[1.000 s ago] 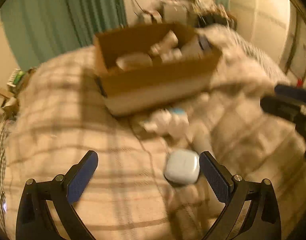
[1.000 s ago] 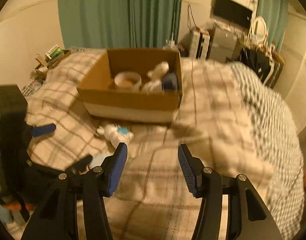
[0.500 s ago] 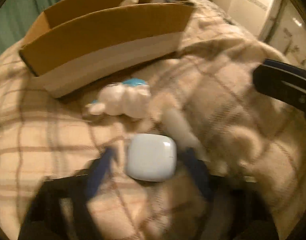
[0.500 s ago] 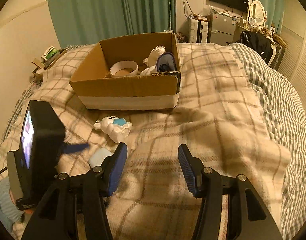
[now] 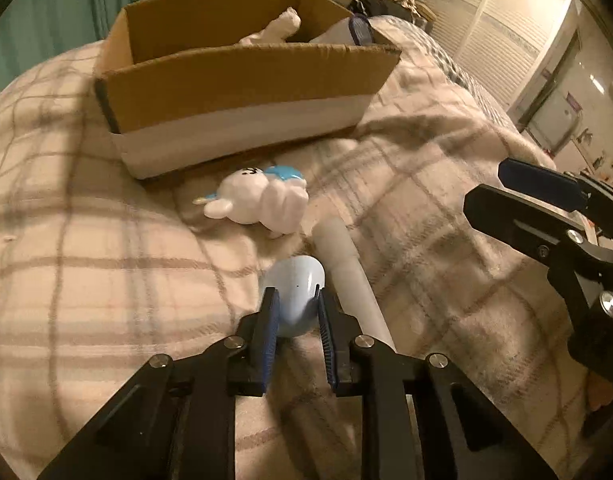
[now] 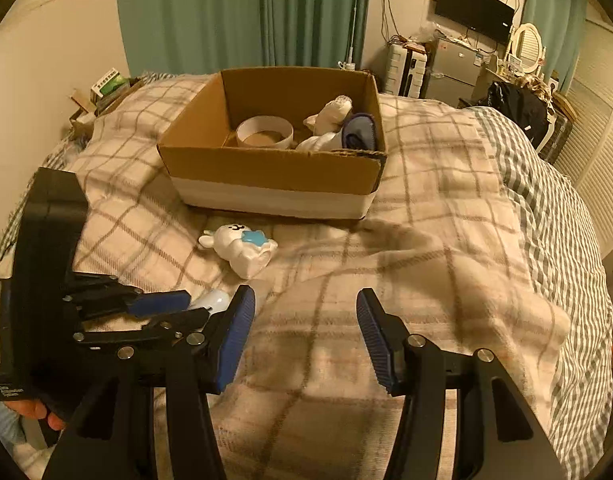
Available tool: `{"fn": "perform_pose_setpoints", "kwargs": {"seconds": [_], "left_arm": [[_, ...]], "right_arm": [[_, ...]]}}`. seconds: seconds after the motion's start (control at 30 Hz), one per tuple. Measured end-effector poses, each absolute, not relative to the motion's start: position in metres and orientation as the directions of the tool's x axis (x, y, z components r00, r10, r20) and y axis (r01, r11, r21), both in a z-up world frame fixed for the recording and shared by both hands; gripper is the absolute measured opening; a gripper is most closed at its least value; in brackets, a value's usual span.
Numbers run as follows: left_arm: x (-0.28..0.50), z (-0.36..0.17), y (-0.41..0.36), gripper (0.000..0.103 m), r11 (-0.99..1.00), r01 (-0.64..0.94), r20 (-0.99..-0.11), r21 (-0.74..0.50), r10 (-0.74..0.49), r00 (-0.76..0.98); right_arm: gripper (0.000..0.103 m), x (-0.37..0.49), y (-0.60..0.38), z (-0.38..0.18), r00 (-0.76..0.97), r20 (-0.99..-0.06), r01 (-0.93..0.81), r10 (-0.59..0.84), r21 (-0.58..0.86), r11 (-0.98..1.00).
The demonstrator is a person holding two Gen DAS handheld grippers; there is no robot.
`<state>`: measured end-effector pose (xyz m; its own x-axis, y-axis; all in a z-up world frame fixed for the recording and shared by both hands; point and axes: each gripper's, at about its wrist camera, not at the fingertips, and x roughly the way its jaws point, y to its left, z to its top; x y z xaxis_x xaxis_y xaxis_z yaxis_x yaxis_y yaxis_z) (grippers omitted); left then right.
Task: Organize objects
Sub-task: 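Grasp the white earbud case with the left tool, then grasp the white tube with the right tool while the left tool holds the case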
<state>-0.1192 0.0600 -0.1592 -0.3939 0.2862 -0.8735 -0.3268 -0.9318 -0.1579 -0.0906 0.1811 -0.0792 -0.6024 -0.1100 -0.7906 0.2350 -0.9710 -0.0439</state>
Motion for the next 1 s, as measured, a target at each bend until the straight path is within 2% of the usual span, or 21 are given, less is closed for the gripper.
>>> {"fn": "perform_pose_setpoints", "kwargs": {"seconds": [0.03,0.07,0.1,0.3,0.37,0.4,0.5,0.63,0.73,0.87,1.0], "left_arm": [[-0.118,-0.163,0.063,0.030,-0.932,-0.333,-0.876,-0.140,0.274,-0.397],[-0.118,-0.168,0.064,0.042,-0.934,-0.338,-0.886,-0.117,0.252,-0.390],[-0.117,-0.176,0.065,0.048,-0.937,-0.338,-0.898,-0.089,0.223,-0.379],[-0.130,-0.199,0.069,0.056,-0.940,-0.333,-0.927,-0.075,0.189,-0.324],[-0.133,-0.201,0.069,0.057,-0.940,-0.332,-0.931,-0.083,0.192,-0.311],[-0.133,-0.201,0.068,0.052,-0.940,-0.327,-0.930,-0.091,0.198,-0.310],[-0.127,-0.192,0.059,0.050,-0.941,-0.312,-0.916,-0.130,0.235,-0.326],[-0.114,-0.166,0.029,0.050,-0.934,-0.235,-0.857,-0.270,0.344,-0.384],[-0.105,-0.144,0.002,0.050,-0.934,-0.170,-0.809,-0.315,0.358,-0.466],[-0.095,-0.116,-0.027,0.050,-0.951,-0.124,-0.775,-0.284,0.303,-0.554],[-0.107,-0.109,-0.020,0.050,-0.979,-0.109,-0.775,-0.170,0.201,-0.599]], "right_arm": [[0.052,-0.091,0.181,-0.080,-0.601,-0.792,0.231,-0.106,-0.044,-0.972],[0.052,-0.091,0.183,-0.081,-0.598,-0.794,0.226,-0.107,-0.040,-0.973],[0.052,-0.092,0.185,-0.082,-0.596,-0.796,0.221,-0.108,-0.033,-0.975],[0.053,-0.093,0.190,-0.087,-0.586,-0.802,0.208,-0.117,-0.009,-0.978],[0.052,-0.092,0.190,-0.088,-0.585,-0.802,0.209,-0.121,-0.005,-0.978],[0.052,-0.092,0.190,-0.088,-0.585,-0.802,0.209,-0.122,-0.004,-0.978],[0.052,-0.091,0.189,-0.087,-0.584,-0.802,0.213,-0.126,-0.001,-0.977],[0.052,-0.089,0.184,-0.084,-0.588,-0.800,0.227,-0.123,-0.018,-0.974],[0.053,-0.091,0.181,-0.084,-0.582,-0.802,0.242,-0.131,-0.017,-0.970],[0.053,-0.098,0.163,-0.092,-0.533,-0.835,0.291,-0.137,-0.029,-0.956],[0.053,-0.106,0.139,-0.114,-0.446,-0.882,0.350,-0.150,-0.018,-0.937]]}}
